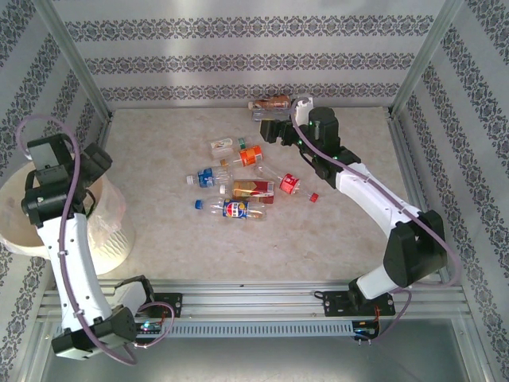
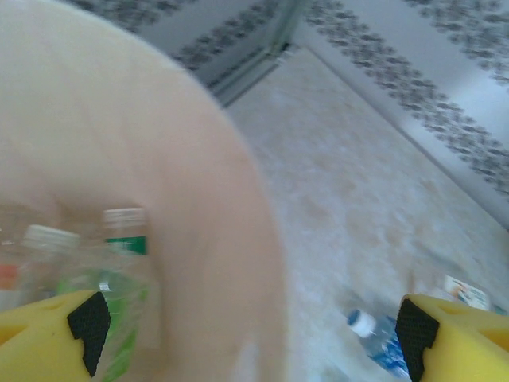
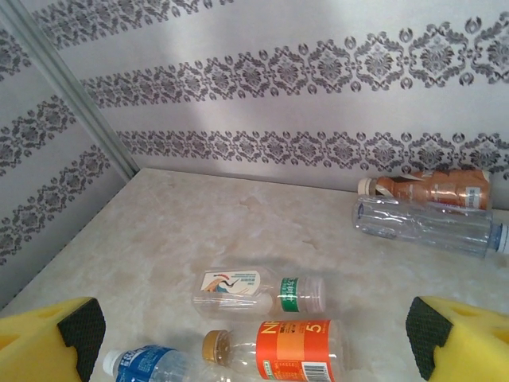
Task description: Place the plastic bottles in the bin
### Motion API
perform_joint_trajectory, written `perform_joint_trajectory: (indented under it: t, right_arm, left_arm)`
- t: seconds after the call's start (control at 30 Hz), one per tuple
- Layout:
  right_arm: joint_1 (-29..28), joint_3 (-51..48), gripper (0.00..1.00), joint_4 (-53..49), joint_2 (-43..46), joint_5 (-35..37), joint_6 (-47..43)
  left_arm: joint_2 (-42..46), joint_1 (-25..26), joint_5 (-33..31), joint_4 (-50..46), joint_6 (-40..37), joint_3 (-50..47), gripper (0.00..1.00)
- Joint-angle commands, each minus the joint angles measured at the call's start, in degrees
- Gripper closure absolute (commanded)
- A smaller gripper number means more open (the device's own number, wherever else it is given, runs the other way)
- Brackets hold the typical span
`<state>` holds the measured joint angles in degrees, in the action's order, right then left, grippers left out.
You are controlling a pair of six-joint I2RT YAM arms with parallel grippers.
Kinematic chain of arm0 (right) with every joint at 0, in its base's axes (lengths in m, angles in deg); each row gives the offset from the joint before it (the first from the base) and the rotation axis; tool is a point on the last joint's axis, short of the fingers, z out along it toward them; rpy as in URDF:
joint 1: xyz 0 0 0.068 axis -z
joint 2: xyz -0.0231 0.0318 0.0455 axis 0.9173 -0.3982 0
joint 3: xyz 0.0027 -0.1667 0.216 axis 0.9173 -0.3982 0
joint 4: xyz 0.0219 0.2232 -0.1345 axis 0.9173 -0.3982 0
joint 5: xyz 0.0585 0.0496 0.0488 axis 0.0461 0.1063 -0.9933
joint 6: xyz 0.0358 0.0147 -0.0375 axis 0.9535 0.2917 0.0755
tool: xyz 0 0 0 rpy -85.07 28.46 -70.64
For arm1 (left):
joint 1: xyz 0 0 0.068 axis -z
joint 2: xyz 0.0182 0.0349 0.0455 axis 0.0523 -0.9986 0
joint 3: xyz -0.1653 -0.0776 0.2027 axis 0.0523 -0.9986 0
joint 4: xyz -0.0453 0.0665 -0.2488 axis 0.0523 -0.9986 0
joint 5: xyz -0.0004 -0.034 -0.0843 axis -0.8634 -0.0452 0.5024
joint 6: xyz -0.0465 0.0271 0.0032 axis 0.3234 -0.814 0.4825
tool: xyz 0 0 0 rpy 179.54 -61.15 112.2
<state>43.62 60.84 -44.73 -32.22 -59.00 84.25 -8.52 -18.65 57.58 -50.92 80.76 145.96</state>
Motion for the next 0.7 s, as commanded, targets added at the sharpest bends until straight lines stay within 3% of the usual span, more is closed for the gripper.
perform_joint_trajectory:
  t: [0.0, 0.3, 0.47, 0.67]
  right_arm:
    - [2.0, -0.1, 0.02, -1.7, -1.5, 0.7, 4.0]
    - [6.0, -1.6, 0.02, -4.7, -4.0, -2.6, 9.7]
    - [6.5, -2.8, 0.02, -5.6, -3.5, -1.9, 10.2]
    - [7.1, -5.3, 0.02, -6.0, -0.3, -1.2, 9.4]
  left_arm:
    - [0.2, 5.2, 0.9, 3.7, 2.0, 2.1, 0.03]
    - [-7.3, 23.0, -1.5, 7.9, 1.6, 6.4, 0.0]
    - [-15.7, 32.6, -1.1, 12.3, -3.8, 8.5, 0.0]
    - [-28.5, 38.3, 2.5, 12.2, -10.6, 15.9, 0.0]
